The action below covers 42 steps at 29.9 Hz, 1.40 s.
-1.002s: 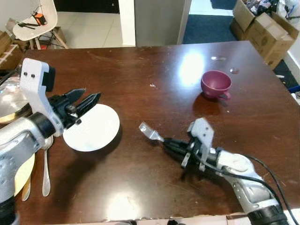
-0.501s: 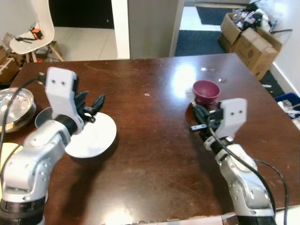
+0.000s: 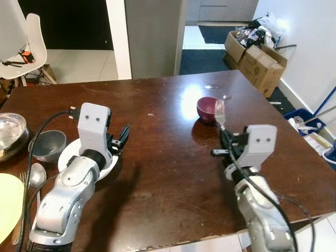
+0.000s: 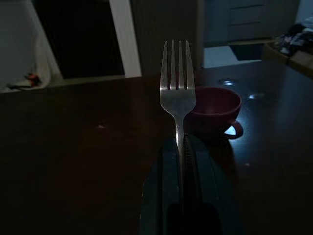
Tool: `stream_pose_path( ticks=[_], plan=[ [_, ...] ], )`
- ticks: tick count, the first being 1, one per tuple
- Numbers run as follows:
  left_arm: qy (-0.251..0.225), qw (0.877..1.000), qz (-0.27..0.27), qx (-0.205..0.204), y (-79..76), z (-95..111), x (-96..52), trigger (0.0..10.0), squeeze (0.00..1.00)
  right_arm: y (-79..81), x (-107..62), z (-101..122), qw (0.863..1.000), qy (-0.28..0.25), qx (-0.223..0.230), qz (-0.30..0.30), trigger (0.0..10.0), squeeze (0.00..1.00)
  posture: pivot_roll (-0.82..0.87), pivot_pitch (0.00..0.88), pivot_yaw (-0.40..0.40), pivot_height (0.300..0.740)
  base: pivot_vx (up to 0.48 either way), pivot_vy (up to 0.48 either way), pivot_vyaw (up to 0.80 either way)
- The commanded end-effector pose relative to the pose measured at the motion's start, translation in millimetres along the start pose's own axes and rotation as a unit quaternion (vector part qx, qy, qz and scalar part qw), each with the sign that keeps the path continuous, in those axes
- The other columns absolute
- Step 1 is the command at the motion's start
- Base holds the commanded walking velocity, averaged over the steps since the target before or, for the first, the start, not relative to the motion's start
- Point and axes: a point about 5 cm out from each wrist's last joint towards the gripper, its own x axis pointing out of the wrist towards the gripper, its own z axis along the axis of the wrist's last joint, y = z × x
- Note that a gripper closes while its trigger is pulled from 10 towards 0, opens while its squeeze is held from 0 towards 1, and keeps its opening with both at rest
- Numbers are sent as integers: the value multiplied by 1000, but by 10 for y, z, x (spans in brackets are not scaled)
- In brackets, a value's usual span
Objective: Setting the table
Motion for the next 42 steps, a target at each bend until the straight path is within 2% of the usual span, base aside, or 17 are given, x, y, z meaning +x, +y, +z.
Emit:
stream_pose_path(
  ticks=[1, 4, 6, 11, 13, 14, 16, 20, 24, 27, 30, 31, 32, 35, 37, 40, 42],
  plan=[
    [2, 1000, 11, 12, 30, -32, 22, 10000, 0, -36, -7, -23, 1000, 0, -15, -17, 10000, 0, -88, 0, 76, 740, 0, 0, 0],
    [0, 1000, 11, 14, 32, -28, 35, 10000, 0, -56, -5, -26, 999, 0, -25, -22, 10000, 0, -78, 0, 76, 740, 0, 0, 0],
    [-5, 1000, 12, 15, 36, -16, 44, 10000, 0, -51, 3, 36, 999, -13, -11, -27, 10000, 0, -81, 0, 76, 740, 0, 0, 0],
    [-8, 1000, 11, 17, 23, -13, 53, 10000, 0, -82, -17, -91, 999, 10, -34, -32, 10000, 0, -76, 0, 75, 740, 0, 0, 0],
    [-11, 1000, 10, 17, 23, -7, 47, 10000, 0, -63, -19, -18, 999, -6, -14, -33, 10000, 0, -86, 0, 75, 740, 0, 0, 0],
    [-8, 1000, 6, 21, 5, -41, 36, 10000, 0, -96, -42, -133, 999, 14, -33, -39, 10000, 0, -78, 0, 76, 740, 0, 0, 0],
    [-6, 1000, 2, 26, -6, -59, 29, 10000, 0, -107, -58, -161, 998, 18, -35, -41, 10000, 0, -75, 0, 77, 740, 0, 0, 0],
    [-8, 1000, -1, 25, -3, -59, 26, 10000, 0, -91, -45, -97, 999, 3, -24, -42, 10000, 0, -88, 0, 84, 740, 0, 0, 0],
    [0, 1000, 5, 19, 24, -112, 32, 10000, 0, -101, -19, -48, 998, -13, -42, -45, 10000, 0, -87, 0, 87, 740, 0, 0, 0],
    [0, 999, 13, 32, 67, -145, 22, 10000, 0, -80, -19, -28, 998, -19, -50, -35, 10000, 0, -92, 0, 89, 740, 0, 0, 0],
    [-8, 998, 41, 42, 222, -180, -103, 10000, 0, -33, -56, -35, 998, -14, -55, -12, 10000, 0, -95, 0, 84, 740, 0, 0, 0],
    [-8, 998, 41, 42, 222, -180, -103, 10000, 0, -33, -56, -35, 998, -14, -55, -12, 10000, 0, -95, 0, 84, 740, 0, 0, 0],
    [-19, 997, 58, 43, 328, -166, -203, 10000, 0, -21, -78, -44, 998, -11, -60, -1, 10000, 0, -89, 0, 73, 740, 0, 0, 0],
    [-29, 996, 77, 39, 418, -118, -258, 10000, 0, -23, -80, -27, 998, -12, -61, 5, 10000, 0, -73, 0, 59, 740, 0, 0, 0],
    [-34, 995, 92, 30, 483, -84, -273, 10000, 0, -23, -75, -3, 998, -15, -61, 8, 10000, 0, -73, 0, 59, 740, 0, 0, 0],
    [-37, 988, 148, -6, 723, -72, -247, 10000, 0, -34, -28, 54, 998, -24, -59, 11, 10000, 0, -57, 0, 41, 740, 0, 0, 0],
    [-35, 988, 151, -3, 734, -96, -223, 10000, 0, -33, -9, 59, 998, -25, -58, 11, 10000, 0, -55, 0, 36, 740, 0, 0, 0]
  ],
)
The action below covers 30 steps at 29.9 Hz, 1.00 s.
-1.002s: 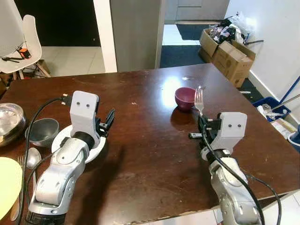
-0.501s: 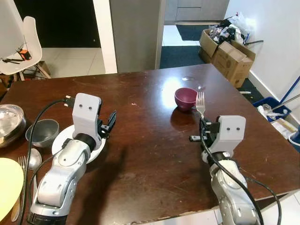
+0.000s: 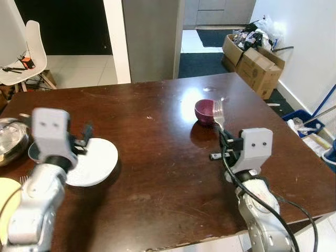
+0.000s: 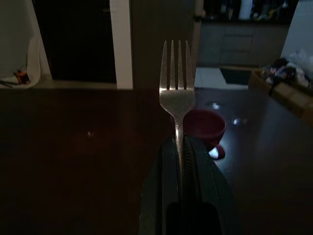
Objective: Setting the table
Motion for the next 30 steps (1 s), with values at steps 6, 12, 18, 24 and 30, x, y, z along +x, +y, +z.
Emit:
stream_pose_path(
  ticks=[6, 12, 18, 24, 30],
  plan=[
    [17, 999, -48, -3, -287, -154, 7, 10000, 0, 23, 45, 12, 1000, 2, 4, 16, 10000, 0, -63, 0, 32, 740, 0, 0, 0],
    [12, 997, -71, 3, -409, -143, -5, 10000, 0, -1, 21, -27, 1000, 14, 15, 6, 10000, 0, -68, 0, 39, 740, 0, 0, 0],
    [7, 998, -68, 4, -412, -128, 65, 10000, 0, -4, 14, -60, 1000, 18, 18, -1, 10000, 0, -68, 0, 46, 740, 0, 0, 0],
    [2, 997, -77, 10, -438, -107, 83, 10000, 0, 3, 14, -69, 1000, 19, 21, -7, 10000, 0, -72, 0, 54, 740, 0, 0, 0],
    [-1, 997, -79, 9, -446, -98, 106, 10000, 0, -3, 10, -75, 999, 20, 23, -11, 10000, 0, -74, 0, 57, 740, 0, 0, 0]
  ],
)
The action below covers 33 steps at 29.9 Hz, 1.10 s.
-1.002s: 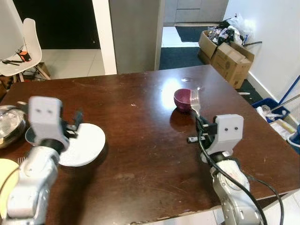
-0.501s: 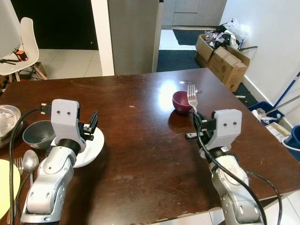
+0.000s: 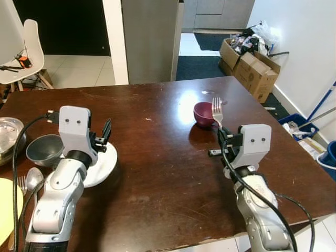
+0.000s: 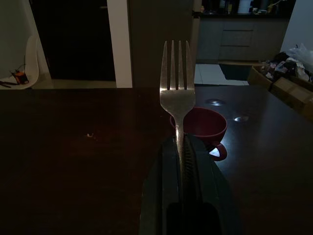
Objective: Setting the table
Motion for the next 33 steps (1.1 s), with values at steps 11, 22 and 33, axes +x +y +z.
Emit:
stream_pose_path(
  ticks=[11, 22, 33],
  plan=[
    [4, 1000, -3, 0, -34, -30, 14, 10000, 0, -12, -23, -69, 1000, 16, 14, -4, 10000, 0, -71, 0, 54, 740, 0, 0, -322],
    [2, 1000, -9, -4, -81, -28, 23, 10000, 0, 3, -40, -82, 1000, 19, 16, -3, 10000, 0, -72, 0, 56, 740, 0, 0, -291],
    [-1, 1000, -14, -9, -127, -21, 43, 10000, 0, -12, -40, -78, 1000, 19, 15, -3, 10000, 0, -75, 0, 54, 740, 0, 0, -509]
  ],
)
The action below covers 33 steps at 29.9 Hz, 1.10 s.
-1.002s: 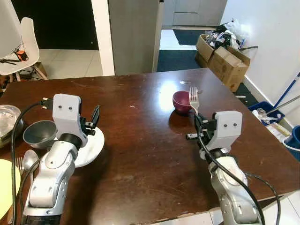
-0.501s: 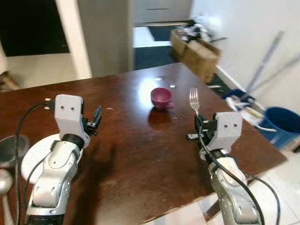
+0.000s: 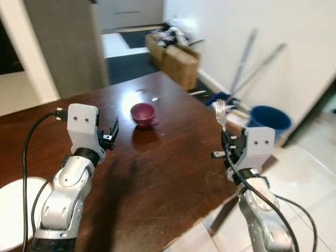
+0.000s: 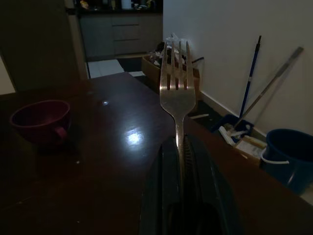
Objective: Setting the table
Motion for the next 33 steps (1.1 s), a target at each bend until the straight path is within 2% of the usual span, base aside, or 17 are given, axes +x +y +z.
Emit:
stream_pose_path(
  ticks=[1, 4, 15, 20, 33],
  plan=[
    [11, 1000, 6, 2, 35, -57, -18, 10000, 0, 36, -3, -23, 1000, 7, 5, 8, 10000, 0, -75, 0, 54, 740, 0, 0, 0],
    [10, 1000, 5, 2, 30, -55, -16, 10000, 0, 37, -5, -23, 1000, 7, 5, 8, 10000, 0, -74, 0, 53, 740, 0, 0, 0],
    [9, 1000, 0, -1, -11, -57, 4, 10000, 0, 40, -4, -29, 1000, 9, 4, 9, 10000, 0, -78, 0, 52, 740, 0, 0, -800],
    [9, 1000, -2, -1, -16, -57, 7, 10000, 0, 38, -3, -29, 1000, 9, 3, 10, 10000, 0, -78, 0, 51, 740, 0, 0, 0],
    [7, 1000, -9, -4, -56, -58, 20, 10000, 0, 35, 0, -28, 1000, 8, 2, 12, 10000, 0, -83, 0, 50, 740, 0, 0, -800]
  ],
)
